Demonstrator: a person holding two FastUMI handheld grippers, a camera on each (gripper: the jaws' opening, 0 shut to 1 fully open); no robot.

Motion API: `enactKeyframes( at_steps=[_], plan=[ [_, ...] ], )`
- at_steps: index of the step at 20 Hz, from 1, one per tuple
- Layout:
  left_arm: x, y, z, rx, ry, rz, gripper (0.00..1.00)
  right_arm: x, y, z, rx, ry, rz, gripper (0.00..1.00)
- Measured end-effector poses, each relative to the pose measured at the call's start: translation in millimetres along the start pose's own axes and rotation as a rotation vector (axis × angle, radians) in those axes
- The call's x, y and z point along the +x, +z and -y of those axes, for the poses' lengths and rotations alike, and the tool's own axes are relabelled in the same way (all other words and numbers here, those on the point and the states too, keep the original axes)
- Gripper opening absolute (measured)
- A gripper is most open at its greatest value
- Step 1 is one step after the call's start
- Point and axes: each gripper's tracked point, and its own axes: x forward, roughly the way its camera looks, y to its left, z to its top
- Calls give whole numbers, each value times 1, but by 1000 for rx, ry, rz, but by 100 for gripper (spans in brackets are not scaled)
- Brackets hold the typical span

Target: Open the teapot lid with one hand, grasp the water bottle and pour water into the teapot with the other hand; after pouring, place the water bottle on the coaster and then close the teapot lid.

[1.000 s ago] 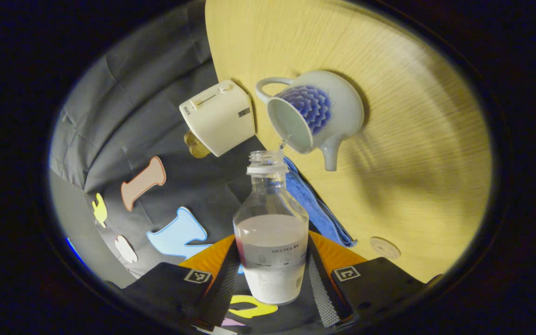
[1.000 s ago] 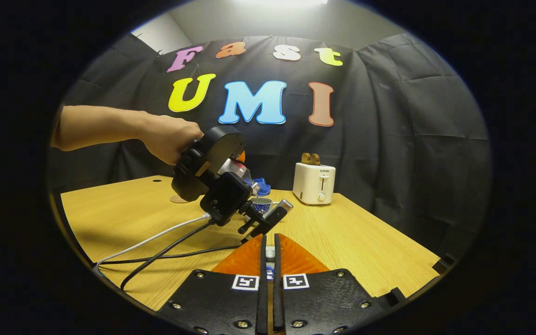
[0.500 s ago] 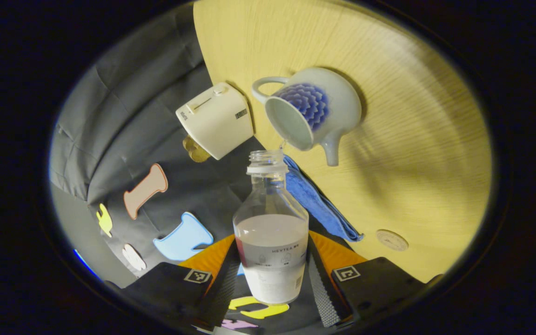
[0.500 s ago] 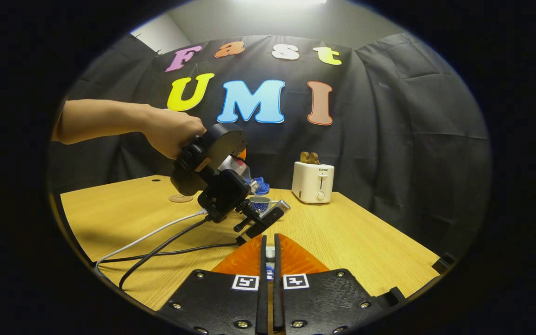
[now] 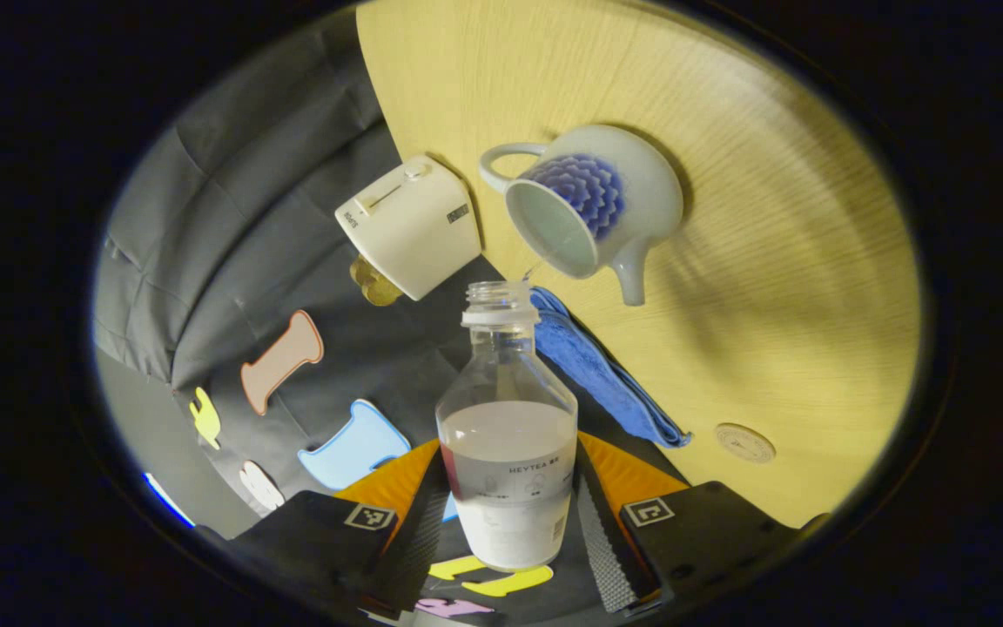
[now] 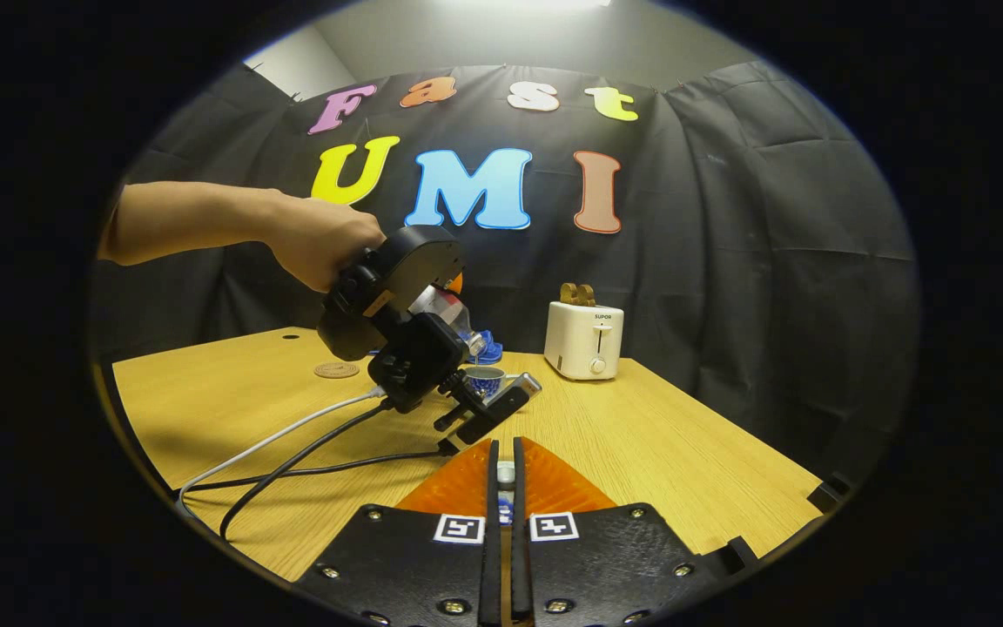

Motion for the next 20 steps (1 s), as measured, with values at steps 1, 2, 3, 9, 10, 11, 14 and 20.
enactKeyframes(
  at_steps=[1, 2, 3, 9, 10, 11, 14, 20],
  plan=[
    [0, 0, 0, 1, 4, 1, 87, -1, 0, 0, -1, 1, 1, 5],
    [0, 0, 0, -3, 4, 3, 86, -2, 0, 0, -1, 0, 1, 5],
    [0, 2, 1, -9, 8, 7, 87, -2, 0, 1, -2, -1, 1, 5],
    [-2, 4, 3, -24, 22, 25, 87, 0, -1, 1, -2, -3, -3, 5],
    [-2, 5, 4, -34, 23, 33, 87, 0, -1, 1, -1, -3, -4, 5],
    [-3, 7, 7, -50, 19, 40, 87, 0, -1, 1, 0, -3, -5, 5],
    [-4, 11, 12, -109, 7, 61, 87, 0, -1, 0, -1, -5, -7, 5],
    [6, 12, 31, -337, -31, 131, 87, 2, 2, 0, 4, -5, -3, 5]
  ],
)
